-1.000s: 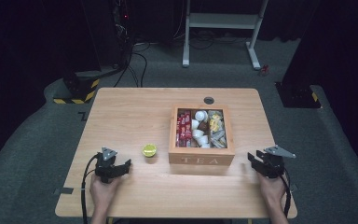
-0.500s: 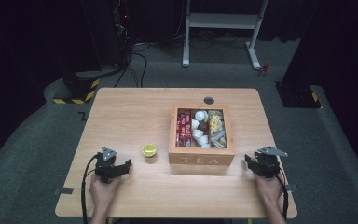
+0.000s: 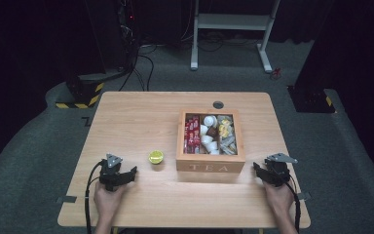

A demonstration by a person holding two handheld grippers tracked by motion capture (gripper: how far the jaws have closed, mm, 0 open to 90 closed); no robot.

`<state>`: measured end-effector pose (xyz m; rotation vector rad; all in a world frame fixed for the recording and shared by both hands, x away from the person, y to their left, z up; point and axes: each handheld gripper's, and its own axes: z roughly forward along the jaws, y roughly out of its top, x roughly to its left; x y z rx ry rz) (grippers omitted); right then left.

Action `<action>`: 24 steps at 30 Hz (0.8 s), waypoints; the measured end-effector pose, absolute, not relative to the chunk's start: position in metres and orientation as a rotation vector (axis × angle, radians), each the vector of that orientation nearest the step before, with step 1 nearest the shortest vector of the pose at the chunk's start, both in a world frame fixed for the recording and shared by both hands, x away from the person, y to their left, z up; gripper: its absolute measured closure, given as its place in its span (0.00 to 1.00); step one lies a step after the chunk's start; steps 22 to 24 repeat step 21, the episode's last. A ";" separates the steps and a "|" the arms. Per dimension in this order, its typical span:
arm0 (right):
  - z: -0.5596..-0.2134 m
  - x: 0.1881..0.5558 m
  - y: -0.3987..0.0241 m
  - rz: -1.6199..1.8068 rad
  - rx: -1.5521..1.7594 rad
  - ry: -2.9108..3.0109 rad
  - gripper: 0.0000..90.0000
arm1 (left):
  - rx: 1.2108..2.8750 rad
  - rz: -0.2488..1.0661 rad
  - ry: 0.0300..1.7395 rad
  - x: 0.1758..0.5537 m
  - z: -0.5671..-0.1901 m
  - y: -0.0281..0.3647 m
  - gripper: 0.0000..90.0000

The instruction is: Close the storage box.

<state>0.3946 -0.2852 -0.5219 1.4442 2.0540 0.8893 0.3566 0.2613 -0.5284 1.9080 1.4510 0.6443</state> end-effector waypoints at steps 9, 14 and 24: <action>-0.522 0.395 -0.285 0.879 1.459 2.041 0.46 | 1.909 0.643 1.450 0.357 -0.528 0.261 0.26; -0.522 0.395 -0.285 0.880 1.459 2.041 0.46 | 1.910 0.643 1.449 0.356 -0.528 0.261 0.26; -0.522 0.395 -0.285 0.880 1.459 2.041 0.46 | 1.910 0.643 1.448 0.356 -0.528 0.261 0.26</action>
